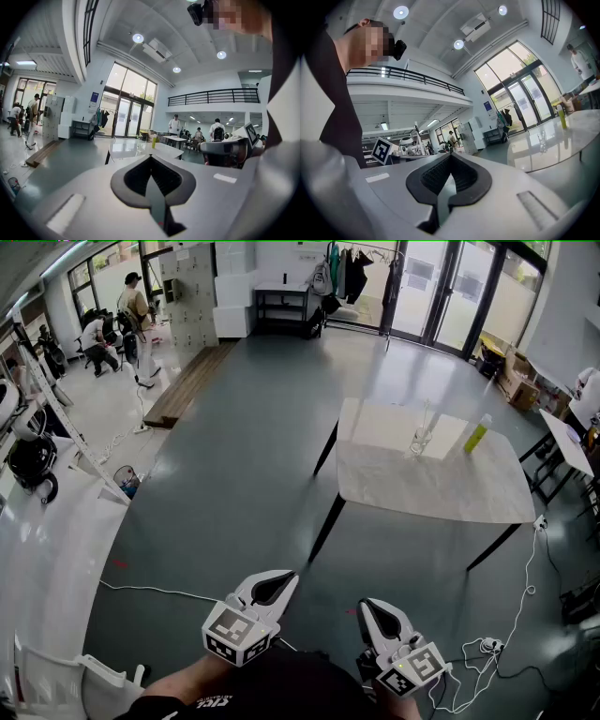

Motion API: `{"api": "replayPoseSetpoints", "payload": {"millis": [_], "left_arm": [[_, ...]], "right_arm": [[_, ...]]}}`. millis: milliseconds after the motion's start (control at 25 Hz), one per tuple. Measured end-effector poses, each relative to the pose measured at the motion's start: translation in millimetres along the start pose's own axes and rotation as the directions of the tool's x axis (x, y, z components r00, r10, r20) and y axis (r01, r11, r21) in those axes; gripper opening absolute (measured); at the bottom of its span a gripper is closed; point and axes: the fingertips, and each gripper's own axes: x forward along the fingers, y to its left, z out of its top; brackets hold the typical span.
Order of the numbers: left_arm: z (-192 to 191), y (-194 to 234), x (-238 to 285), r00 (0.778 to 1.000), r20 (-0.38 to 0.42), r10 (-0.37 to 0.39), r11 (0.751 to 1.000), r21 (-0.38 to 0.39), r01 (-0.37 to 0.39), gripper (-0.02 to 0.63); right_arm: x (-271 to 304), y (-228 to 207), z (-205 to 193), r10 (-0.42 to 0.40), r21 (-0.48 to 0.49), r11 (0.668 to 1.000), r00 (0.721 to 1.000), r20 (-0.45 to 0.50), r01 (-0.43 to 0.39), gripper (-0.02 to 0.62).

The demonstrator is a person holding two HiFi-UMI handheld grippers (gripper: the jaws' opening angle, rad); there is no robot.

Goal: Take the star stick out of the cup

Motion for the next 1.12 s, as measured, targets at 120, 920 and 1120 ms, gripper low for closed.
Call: {"api": "replayPoseSetpoints", "payload": {"millis": [120,920,1120], "left_arm": [[-1.4,-14.5,-0.4,1.0,-0.004,-0.005,1.0,0.002,0.005,0.002],[-9.7,-86.7,43.3,0.998,-0.03,-0.059,0.997,0.038,0.06,0.002],[-6.8,-80.3,78.8,0.996,-0.034,-0.085,0.996,0.032,0.086,0.002]], "right_arm": [[-13.7,-1.7,-0.5,-0.004,0.01,1.0,1.0,-0.002,0.004,0.011],[-115.0,-38.8,10.1,-0.054,0.011,0.999,0.996,0.069,0.054,0.014],[-105.7,-69.1,8.3,-0.094,0.065,0.994,0.994,0.05,0.091,0.014]]}}
